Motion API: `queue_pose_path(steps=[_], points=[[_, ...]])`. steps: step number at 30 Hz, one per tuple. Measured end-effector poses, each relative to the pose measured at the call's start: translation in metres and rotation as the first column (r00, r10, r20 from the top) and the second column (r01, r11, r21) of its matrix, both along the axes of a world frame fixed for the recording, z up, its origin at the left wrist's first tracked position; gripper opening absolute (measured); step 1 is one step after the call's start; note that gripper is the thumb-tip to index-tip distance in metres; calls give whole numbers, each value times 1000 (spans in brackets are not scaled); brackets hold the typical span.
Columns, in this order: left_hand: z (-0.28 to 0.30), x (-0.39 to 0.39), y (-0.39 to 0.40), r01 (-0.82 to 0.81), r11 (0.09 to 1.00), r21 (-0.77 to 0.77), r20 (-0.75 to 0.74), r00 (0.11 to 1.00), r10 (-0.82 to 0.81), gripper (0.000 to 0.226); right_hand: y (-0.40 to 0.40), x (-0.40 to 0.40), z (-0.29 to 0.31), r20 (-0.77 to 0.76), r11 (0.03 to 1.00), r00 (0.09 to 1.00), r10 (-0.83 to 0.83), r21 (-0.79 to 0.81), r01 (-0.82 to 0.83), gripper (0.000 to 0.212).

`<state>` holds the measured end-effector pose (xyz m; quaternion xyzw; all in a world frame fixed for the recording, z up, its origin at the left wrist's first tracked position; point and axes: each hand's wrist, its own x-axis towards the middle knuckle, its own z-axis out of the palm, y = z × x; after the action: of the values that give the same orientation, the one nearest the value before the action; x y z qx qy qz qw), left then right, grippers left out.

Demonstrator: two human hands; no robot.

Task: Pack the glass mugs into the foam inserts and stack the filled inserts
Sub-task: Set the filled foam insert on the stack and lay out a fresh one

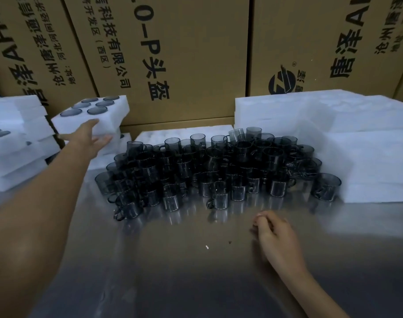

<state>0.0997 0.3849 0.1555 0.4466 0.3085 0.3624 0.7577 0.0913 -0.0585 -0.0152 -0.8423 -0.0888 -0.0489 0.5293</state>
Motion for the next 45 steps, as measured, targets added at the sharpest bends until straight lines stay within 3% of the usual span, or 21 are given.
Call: queue_pose_path(steps=[4, 6, 8, 9, 12, 14, 16, 18, 21, 26, 28, 31, 35, 38, 41, 45], points=[[14, -2, -27, 97, 992, -76, 105, 990, -89, 56, 0, -3, 1, -6, 1000, 1000, -4, 23, 4, 24], [17, 2, -32, 55, 998, 33, 48, 997, -57, 54, 0, -3, 1, -6, 1000, 1000, -5, 24, 5, 26], [19, 11, -32, 19, 999, 30, 92, 996, -21, 58, 0, -2, 0, -2, 1000, 1000, -2, 23, 2, 26], [20, 14, -29, -8, 993, 120, 39, 999, 3, 60, 1, -1, -1, -3, 1000, 1000, -3, 26, 3, 26], [26, 21, -18, -3, 1000, 8, 133, 991, 2, 48, 1, 1, -2, -6, 1000, 1000, -1, 26, 1, 25], [31, 28, -7, -25, 997, -76, 73, 997, 31, 47, -1, 3, -2, -13, 999, 1000, 12, 41, -11, 23], [30, 33, 3, 10, 998, -55, 83, 997, -5, 50, -1, 4, -3, -25, 999, 1000, 8, 53, -7, 21], [27, 41, 14, -25, 998, 52, -14, 1000, 26, 56, -1, 4, -3, -32, 999, 999, 5, 53, -3, 18], [24, 51, 34, -12, 1000, -5, 34, 999, 13, 52, 0, 5, -1, -31, 999, 999, 12, 51, -10, 18], [18, 49, 50, 75, 994, 82, -301, 953, -47, 44, 0, 5, -1, -21, 999, 1000, 18, 46, -17, 18], [18, 46, 52, 73, 982, 173, -424, 905, 8, 28, -1, 5, -1, 2, 999, 1000, 17, 33, -17, 18], [19, 42, 44, 122, 905, 408, -562, 815, 143, 16, -1, 7, -3, 17, 999, 1000, 22, 28, -23, 21], [9, 48, 11, 297, 799, 523, -629, 767, 127, 16, -1, 9, -6, 24, 999, 999, 24, 28, -25, 25], [-9, 55, -31, 397, 656, 641, -653, 731, 195, 22, -1, 9, -6, 19, 999, 999, 30, 38, -30, 27], [-29, 53, -97, 429, 505, 749, -594, 772, 225, 18, -1, 8, -5, -12, 997, 999, 48, 62, -47, 28], [-59, 45, -193, 460, 345, 818, -524, 844, 116, 17, -2, 5, -2, -25, 996, 997, 72, 51, -70, 27]])
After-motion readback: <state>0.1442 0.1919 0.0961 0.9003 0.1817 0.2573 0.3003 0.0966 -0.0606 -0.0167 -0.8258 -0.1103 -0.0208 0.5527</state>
